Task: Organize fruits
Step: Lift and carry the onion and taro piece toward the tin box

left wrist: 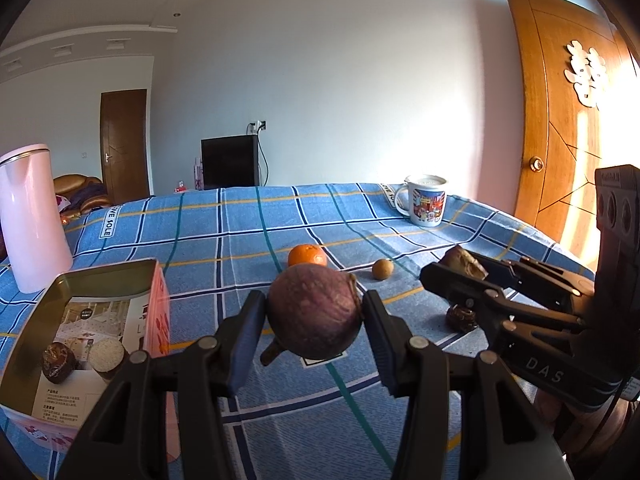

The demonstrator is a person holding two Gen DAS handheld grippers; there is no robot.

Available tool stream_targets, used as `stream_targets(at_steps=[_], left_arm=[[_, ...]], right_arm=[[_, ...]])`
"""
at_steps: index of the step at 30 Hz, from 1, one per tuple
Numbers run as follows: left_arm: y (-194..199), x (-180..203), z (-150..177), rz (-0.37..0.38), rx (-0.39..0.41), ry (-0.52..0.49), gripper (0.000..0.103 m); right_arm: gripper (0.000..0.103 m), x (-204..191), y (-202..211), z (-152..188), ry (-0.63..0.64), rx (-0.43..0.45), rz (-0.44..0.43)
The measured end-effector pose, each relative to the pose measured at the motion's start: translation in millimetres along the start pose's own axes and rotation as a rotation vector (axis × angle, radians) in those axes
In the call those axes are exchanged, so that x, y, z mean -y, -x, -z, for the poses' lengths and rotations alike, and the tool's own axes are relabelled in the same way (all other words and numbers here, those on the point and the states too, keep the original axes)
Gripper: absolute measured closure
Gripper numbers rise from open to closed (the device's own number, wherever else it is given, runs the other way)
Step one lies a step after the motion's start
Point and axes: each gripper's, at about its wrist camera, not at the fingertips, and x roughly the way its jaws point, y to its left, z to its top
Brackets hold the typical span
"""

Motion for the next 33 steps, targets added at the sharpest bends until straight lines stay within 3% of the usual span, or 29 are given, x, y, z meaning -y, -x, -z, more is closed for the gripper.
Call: stream_targets(at_steps=[11,33], left_arm=[[6.1,0.0,-1.0,-0.016,0.027,-0.008,0.051],[31.0,-10.9,-8.9,-0.063,0.106,-0.003,0.051]], right_arm=[[0.068,-5.2,11.9,2.1,0.027,0.063,-0.008],[0.068,-4.0,15.4,-1.3,0.029,0.097,-0.042]])
